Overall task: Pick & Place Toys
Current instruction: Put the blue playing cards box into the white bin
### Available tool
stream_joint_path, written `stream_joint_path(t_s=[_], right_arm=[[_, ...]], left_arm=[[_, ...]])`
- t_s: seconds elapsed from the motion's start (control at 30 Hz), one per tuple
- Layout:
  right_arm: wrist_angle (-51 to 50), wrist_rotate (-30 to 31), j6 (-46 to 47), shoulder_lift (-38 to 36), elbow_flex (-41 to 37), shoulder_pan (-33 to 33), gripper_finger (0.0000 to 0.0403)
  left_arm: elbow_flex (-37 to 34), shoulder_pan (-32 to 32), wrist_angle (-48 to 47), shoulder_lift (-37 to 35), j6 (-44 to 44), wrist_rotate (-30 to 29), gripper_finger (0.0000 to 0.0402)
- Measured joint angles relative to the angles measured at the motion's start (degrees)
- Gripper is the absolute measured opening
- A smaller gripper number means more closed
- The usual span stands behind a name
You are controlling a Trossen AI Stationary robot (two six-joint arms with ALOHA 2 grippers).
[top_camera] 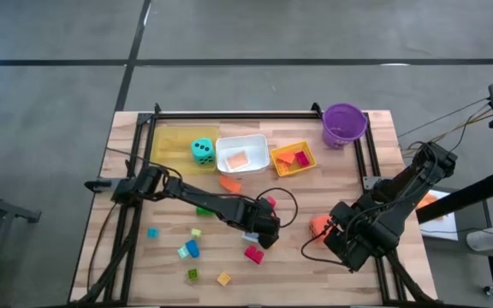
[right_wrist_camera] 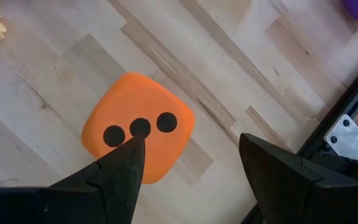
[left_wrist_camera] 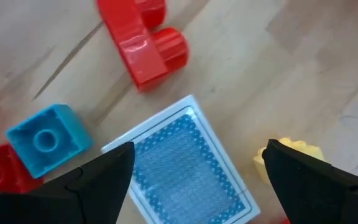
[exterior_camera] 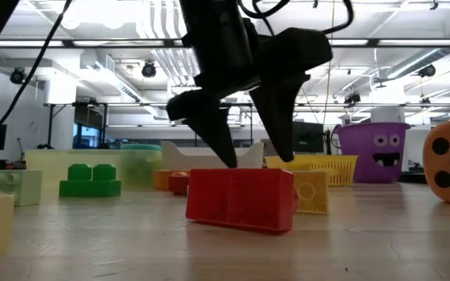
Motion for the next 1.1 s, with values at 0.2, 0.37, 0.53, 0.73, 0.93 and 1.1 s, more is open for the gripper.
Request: stream_joint_path(t_s=[0.2, 0.37, 0.53, 0.73, 0.93, 1.1], right_arm=[[0.24, 0.04, -0.14, 0.0, -0.09, -0.01, 0.0258], [0.32, 0.17, -0.14, 0.0, -0.11, 0.0, 0.0258], [0.38, 0.48, -0.22, 0.02, -0.11, -0.01, 0.0258], [0.62, 0.63, -1.19, 0.02, -0.11, -0.02, 0.0258], [0.82, 0.63, -1.14, 0.02, -0.11, 0.0, 0.0258], [0.82, 0.63, -1.15, 0.02, -0.11, 0.0, 0.0258]], left_arm=[[0.0, 0.02, 0.36, -0.24, -0.2, 0.91, 0.0354], [0.0, -0.01, 0.28, -0.26, -4.65, -1.41, 0.0354], [0.0, -0.13, -0.91, -0.31, -9.3, -4.95, 0.0354], [0.0, -0.44, -1.92, -0.97, -9.61, -5.21, 0.0354], [0.0, -0.86, -4.75, -1.09, -9.72, -7.76, 0.0355], [0.0, -1.43, -4.93, -1.18, -9.52, -7.97, 0.0389]])
